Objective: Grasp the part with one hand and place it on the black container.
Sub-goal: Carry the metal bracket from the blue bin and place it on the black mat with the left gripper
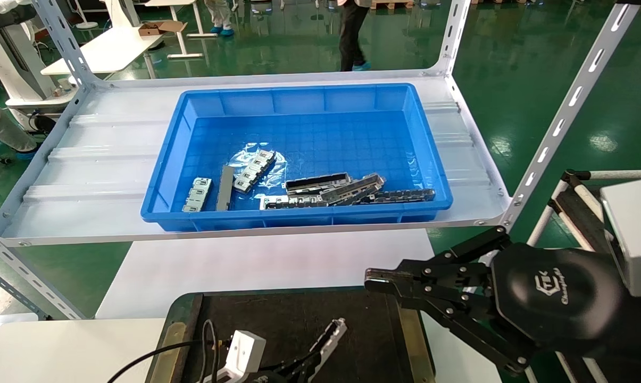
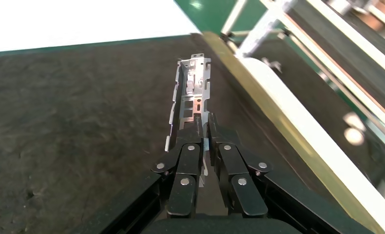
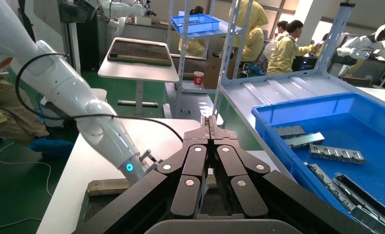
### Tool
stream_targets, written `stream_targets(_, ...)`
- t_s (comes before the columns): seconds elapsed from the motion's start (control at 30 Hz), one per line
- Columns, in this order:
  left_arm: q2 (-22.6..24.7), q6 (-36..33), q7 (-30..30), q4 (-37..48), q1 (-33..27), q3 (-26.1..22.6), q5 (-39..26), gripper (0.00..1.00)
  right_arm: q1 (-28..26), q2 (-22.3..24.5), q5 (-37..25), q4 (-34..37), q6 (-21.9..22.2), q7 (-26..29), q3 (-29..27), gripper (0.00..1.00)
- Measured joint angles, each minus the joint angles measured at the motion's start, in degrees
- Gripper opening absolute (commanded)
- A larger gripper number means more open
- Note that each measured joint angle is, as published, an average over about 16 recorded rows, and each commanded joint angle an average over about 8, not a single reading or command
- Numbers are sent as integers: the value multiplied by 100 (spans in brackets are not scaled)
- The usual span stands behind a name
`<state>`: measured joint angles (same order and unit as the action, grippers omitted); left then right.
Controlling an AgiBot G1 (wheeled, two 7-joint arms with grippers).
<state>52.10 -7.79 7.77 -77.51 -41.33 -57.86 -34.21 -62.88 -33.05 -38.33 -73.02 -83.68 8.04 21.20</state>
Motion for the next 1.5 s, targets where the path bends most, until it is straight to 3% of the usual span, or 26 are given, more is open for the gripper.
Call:
stream_targets(0.37,812,1786,231,-9,5,-223,300,0,0,0,1,0,0,0,1,0)
stream_targets(0.77,1523,3277,290,-7,-62,-305,619,0,0,1,1,0,1,-1,2,0)
stream_targets(1.13,2044,4131,304,50,-16,-252,538,0,-1,1,2,0,1,-1,2,0)
stream_targets(1.5,2319,4470,369,165,64,-261,285,0,-1,1,2,0,1,-2,3,0)
